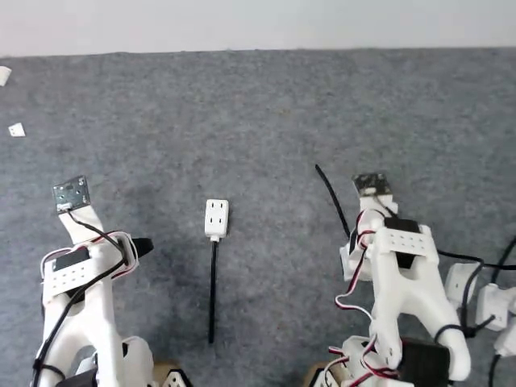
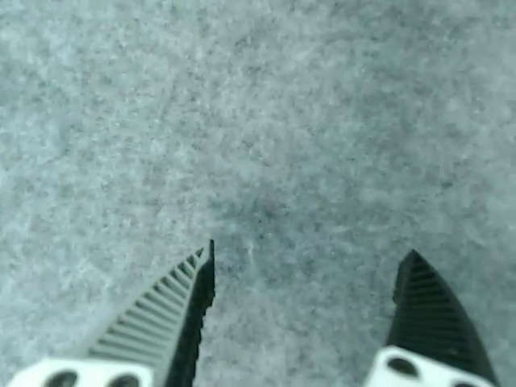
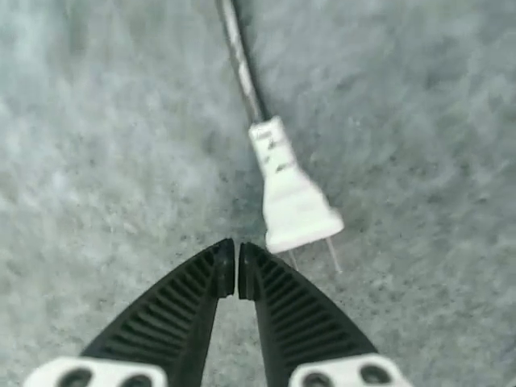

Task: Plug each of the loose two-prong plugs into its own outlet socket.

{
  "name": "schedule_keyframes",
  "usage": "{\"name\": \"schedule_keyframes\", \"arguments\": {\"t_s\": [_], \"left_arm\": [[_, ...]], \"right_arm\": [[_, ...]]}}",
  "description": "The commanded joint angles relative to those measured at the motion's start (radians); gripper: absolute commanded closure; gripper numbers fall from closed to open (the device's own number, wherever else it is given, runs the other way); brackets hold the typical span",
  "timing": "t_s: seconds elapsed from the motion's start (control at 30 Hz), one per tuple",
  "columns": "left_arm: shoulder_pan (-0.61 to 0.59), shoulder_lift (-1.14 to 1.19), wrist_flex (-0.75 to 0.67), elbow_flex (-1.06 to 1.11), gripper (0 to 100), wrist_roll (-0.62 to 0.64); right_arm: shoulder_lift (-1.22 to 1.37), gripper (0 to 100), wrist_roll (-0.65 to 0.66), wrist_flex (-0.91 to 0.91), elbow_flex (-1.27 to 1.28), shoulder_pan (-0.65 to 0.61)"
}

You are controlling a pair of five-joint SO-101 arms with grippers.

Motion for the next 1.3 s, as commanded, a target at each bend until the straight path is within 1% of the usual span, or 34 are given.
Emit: {"name": "schedule_keyframes", "arguments": {"t_s": [0.0, 0.23, 0.3, 0.4, 0.47, 0.53, 0.63, 0.77, 0.87, 0.93, 1.03, 1.13, 1.27], "left_arm": [[0.006, -0.026, -0.021, -0.010, 67, -0.005], [0.006, -0.026, -0.023, -0.010, 67, -0.005], [0.006, -0.026, -0.049, -0.007, 67, -0.005], [0.003, -0.026, -0.057, -0.007, 67, -0.003], [0.003, -0.026, -0.057, -0.007, 67, -0.003], [0.003, -0.026, -0.057, -0.007, 67, -0.003], [0.003, -0.026, -0.057, -0.007, 67, -0.003], [0.003, -0.026, -0.057, -0.007, 67, -0.003], [0.003, -0.026, -0.057, -0.007, 67, -0.003], [0.003, -0.026, -0.057, -0.007, 67, -0.003], [0.003, -0.026, -0.057, -0.007, 67, -0.003], [0.003, -0.026, -0.058, -0.007, 67, -0.003], [0.002, -0.026, -0.060, -0.005, 67, -0.003]], "right_arm": [[-0.027, 99.0, 0.025, -0.015, -0.006, 0.005], [-0.084, 99.0, 0.021, -0.065, -0.040, 0.007], [-0.130, 99.0, 0.015, -0.096, -0.037, -0.001], [-0.182, 99.0, -0.044, -0.147, -0.035, -0.024], [-0.186, 98.7, -0.057, -0.173, -0.038, -0.028], [-0.170, 97.4, -0.057, -0.199, -0.041, -0.028], [-0.125, 92.3, -0.051, -0.211, -0.048, -0.028], [0.010, 91.6, 0.026, -0.208, -0.137, -0.030], [0.179, 91.5, 0.066, -0.156, -0.262, -0.056], [0.288, 91.8, 0.100, -0.079, -0.361, -0.064], [0.404, 91.9, 0.112, 0.024, -0.497, -0.058], [0.447, 91.9, 0.117, 0.061, -0.540, -0.056], [0.450, 91.5, 0.184, 0.093, -0.537, -0.048]]}}
